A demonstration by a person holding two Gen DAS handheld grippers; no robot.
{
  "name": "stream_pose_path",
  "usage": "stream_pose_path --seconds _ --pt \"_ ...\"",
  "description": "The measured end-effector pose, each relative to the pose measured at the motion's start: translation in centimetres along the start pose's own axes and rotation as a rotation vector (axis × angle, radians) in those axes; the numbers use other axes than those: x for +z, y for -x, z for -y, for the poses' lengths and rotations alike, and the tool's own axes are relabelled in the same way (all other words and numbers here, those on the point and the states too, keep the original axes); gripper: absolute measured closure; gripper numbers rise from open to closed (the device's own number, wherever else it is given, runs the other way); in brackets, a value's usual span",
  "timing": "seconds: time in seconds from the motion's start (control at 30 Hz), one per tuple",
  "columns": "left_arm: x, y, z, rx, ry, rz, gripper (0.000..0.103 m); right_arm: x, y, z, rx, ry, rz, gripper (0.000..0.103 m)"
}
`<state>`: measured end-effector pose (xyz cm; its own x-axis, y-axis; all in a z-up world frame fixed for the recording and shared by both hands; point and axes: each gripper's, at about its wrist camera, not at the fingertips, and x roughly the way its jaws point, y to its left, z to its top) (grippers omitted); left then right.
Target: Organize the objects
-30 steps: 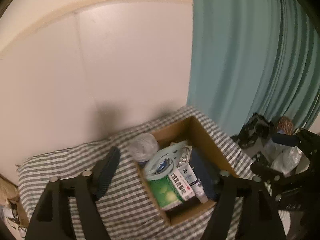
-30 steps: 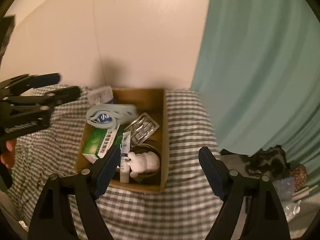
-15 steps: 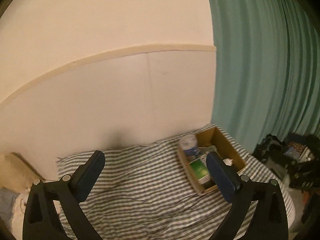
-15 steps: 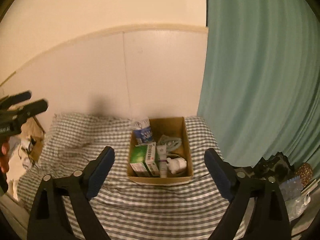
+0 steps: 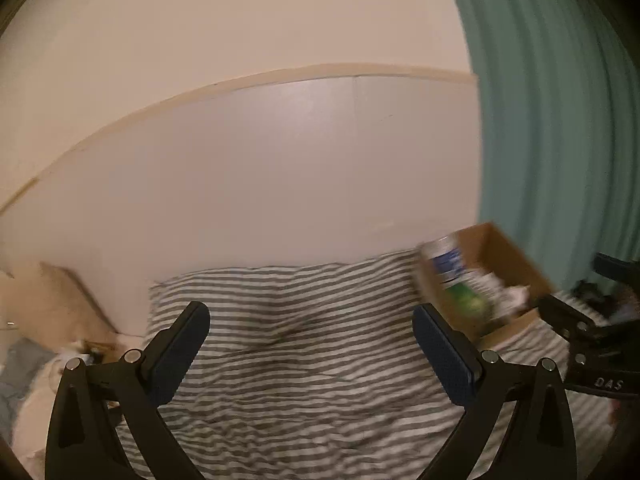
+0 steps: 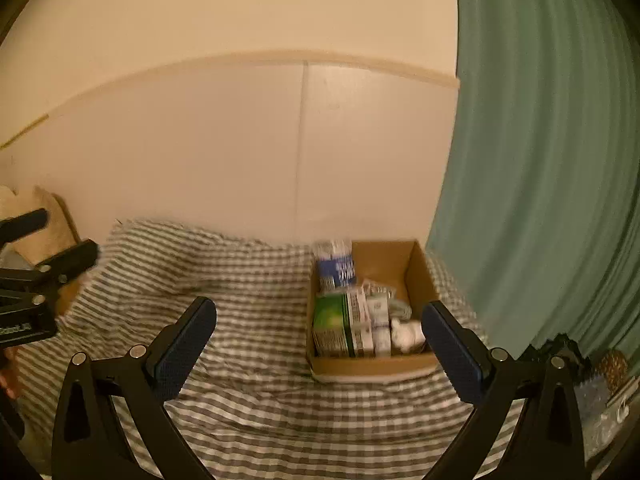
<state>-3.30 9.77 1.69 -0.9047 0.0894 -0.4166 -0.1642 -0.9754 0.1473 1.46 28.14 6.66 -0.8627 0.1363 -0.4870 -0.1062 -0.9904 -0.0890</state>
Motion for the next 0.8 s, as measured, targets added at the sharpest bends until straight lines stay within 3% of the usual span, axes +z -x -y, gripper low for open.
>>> stream_pose_path --seconds 0.17,0.33,0.43,0.8 --pt "-2.9 -2.6 0.3 -0.055 0.025 -0.061 0.0 -3.7 -3.5 -0.1 -0.011 -0.019 -0.078 0.0" --pt "-3.7 -4.9 -0.2 -0.069 0.086 -0.145 0.0 -4.1 -4.5 0.6 -0.018 -0.037 -0.089 0.0" --pt "-4.0 -4.8 0.0 -0.071 0.089 -0.137 0.0 -3.9 -4.8 1.1 0.004 -0.075 -0.092 0.0" --pt "-3.8 -4.1 0.4 -0.07 0.079 -0.118 0.0 -4.2 -4.4 0.4 0.026 -0.035 -0.094 0.0"
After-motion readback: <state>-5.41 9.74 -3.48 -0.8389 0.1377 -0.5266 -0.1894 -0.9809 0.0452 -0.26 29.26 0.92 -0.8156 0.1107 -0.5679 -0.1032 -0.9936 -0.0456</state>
